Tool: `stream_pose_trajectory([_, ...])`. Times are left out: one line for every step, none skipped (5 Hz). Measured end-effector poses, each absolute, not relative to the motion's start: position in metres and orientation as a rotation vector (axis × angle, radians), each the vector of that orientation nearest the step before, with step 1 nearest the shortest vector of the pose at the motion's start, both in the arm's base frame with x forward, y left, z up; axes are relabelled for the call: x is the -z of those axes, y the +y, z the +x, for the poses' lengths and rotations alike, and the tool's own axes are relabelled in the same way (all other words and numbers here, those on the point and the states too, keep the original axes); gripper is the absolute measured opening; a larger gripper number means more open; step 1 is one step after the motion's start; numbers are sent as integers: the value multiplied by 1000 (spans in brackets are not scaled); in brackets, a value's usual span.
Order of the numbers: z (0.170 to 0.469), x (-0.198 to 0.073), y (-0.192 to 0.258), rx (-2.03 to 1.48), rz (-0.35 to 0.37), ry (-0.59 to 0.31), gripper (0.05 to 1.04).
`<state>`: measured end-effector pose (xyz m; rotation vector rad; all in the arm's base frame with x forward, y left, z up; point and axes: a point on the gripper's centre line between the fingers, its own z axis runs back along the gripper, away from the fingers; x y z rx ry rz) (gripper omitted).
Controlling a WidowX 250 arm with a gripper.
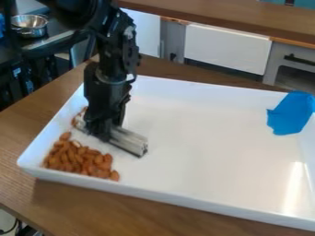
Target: Sweep into pile
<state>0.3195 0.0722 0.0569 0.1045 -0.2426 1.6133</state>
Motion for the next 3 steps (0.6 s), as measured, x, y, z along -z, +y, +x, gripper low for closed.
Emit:
stream_pose_trajectory([340, -56, 83, -1640, 120, -236, 374])
stream_pose_trajectory([355, -55, 89, -1626, 123, -226, 374])
stream_pose_trajectory([364, -55, 93, -1586, 110, -225, 374])
